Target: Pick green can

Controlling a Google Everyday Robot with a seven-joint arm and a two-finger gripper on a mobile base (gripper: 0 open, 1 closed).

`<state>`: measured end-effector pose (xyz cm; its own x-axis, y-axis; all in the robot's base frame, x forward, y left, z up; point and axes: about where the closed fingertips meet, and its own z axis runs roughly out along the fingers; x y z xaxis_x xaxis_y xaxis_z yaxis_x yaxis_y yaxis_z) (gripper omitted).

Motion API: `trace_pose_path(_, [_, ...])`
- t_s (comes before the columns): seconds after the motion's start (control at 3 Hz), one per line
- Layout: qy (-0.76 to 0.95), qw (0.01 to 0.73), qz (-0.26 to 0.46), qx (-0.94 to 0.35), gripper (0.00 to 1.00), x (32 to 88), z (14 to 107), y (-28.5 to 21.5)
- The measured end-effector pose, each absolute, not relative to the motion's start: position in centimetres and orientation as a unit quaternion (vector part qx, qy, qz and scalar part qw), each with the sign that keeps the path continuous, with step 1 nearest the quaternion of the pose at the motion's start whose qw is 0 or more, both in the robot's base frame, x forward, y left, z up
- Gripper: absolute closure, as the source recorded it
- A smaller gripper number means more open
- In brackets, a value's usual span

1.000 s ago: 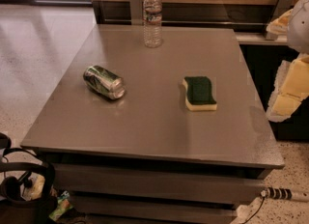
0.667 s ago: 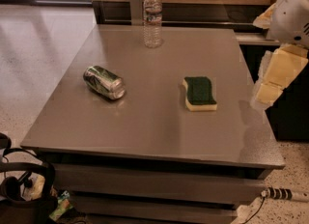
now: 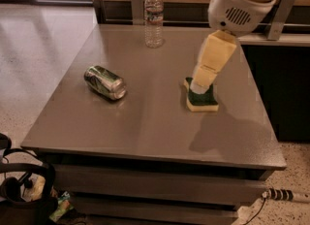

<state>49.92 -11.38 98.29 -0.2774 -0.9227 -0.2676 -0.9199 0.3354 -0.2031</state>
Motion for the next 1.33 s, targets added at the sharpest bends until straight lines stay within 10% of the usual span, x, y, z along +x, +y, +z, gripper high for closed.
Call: trace_pose_path(1.33, [0.804, 0.136, 0.006, -0.579, 0.00, 54.8, 97.0, 1.4])
